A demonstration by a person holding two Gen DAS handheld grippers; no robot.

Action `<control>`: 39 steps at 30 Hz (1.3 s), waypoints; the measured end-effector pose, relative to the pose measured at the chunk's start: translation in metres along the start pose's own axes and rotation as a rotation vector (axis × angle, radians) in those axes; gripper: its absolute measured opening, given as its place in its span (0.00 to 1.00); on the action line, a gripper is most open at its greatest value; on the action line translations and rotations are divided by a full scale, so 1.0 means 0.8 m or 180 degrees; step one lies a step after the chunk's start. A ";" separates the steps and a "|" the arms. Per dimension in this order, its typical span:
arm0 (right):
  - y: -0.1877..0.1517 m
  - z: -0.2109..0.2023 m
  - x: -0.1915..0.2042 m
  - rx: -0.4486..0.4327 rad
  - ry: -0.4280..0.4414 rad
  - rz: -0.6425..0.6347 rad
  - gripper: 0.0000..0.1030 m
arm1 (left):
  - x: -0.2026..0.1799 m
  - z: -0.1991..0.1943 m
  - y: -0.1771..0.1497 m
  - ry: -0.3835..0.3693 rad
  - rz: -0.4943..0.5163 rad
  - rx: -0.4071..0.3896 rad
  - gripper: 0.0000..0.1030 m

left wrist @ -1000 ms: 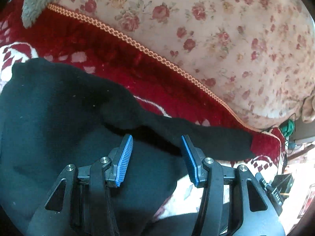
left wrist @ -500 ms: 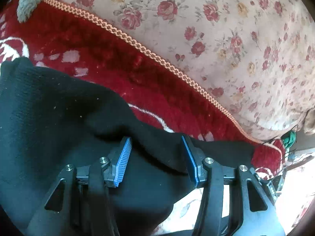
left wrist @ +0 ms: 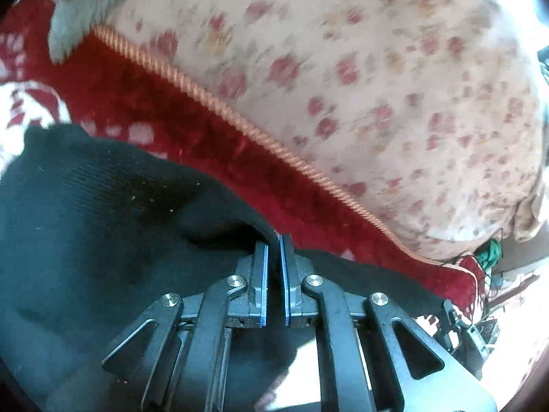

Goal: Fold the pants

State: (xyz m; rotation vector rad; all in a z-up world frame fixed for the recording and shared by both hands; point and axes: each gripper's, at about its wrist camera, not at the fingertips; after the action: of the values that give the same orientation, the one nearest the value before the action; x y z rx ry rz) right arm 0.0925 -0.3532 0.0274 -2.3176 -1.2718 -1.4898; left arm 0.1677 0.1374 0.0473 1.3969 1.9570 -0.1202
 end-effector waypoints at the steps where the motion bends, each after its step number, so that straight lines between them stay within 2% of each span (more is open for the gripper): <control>1: -0.002 -0.004 0.004 -0.0019 0.0030 -0.0016 0.06 | -0.004 -0.010 -0.003 -0.0029 0.0037 -0.0041 0.05; 9: -0.019 -0.093 0.036 -0.0210 0.0230 -0.0235 0.05 | -0.035 -0.100 -0.043 -0.0199 0.0300 -0.0338 0.05; 11: -0.025 -0.111 0.036 -0.0225 0.0223 -0.0299 0.05 | -0.033 -0.113 -0.057 -0.0239 0.0311 -0.0331 0.05; 15: -0.054 -0.124 0.021 -0.0008 0.0202 -0.0205 0.06 | -0.031 -0.124 -0.081 -0.0171 0.0346 -0.0363 0.05; 16: -0.062 -0.124 0.014 0.0054 0.0238 -0.0133 0.10 | -0.030 -0.124 -0.085 -0.0169 0.0336 -0.0360 0.05; 19: -0.089 -0.104 -0.005 0.0328 0.0300 0.0143 0.40 | -0.032 -0.121 -0.085 -0.0149 0.0322 -0.0375 0.05; 20: -0.096 -0.095 -0.008 0.0410 0.0270 0.0163 0.41 | -0.033 -0.122 -0.084 -0.0144 0.0325 -0.0381 0.05; 22: -0.106 -0.082 -0.013 0.0508 0.0105 0.0197 0.41 | -0.035 -0.125 -0.084 -0.0139 0.0339 -0.0394 0.05; 26: -0.107 -0.071 -0.035 0.0501 -0.0189 0.0461 0.41 | -0.040 -0.125 -0.083 -0.0111 0.0403 -0.0416 0.05; 29: -0.102 -0.062 -0.040 0.0609 -0.0551 0.0433 0.41 | -0.039 -0.123 -0.083 -0.0098 0.0415 -0.0417 0.05; 31: -0.100 -0.057 -0.045 0.0618 -0.0592 0.0483 0.41 | -0.038 -0.123 -0.083 -0.0105 0.0408 -0.0420 0.05; 35: -0.089 -0.045 -0.053 0.0461 -0.0654 0.0650 0.41 | -0.038 -0.120 -0.082 -0.0082 0.0401 -0.0432 0.05; 37: -0.082 -0.036 -0.055 0.0393 -0.0583 0.0734 0.41 | -0.038 -0.119 -0.081 -0.0075 0.0393 -0.0437 0.05; 39: -0.075 -0.028 -0.056 0.0330 -0.0296 0.0699 0.27 | -0.037 -0.119 -0.080 -0.0083 0.0361 -0.0436 0.05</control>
State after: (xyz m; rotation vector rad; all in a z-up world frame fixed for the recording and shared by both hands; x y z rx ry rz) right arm 0.0278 -0.3521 -0.0162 -2.3928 -1.0459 -1.2317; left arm 0.0703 0.1318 0.1145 1.4051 1.8244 0.0474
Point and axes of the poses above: each gripper's, at about its wrist camera, not at the fingertips, and z roughly the way its jaws point, x to its left, y to its top, and after that the axes turned 5 degrees about -y, right-handed
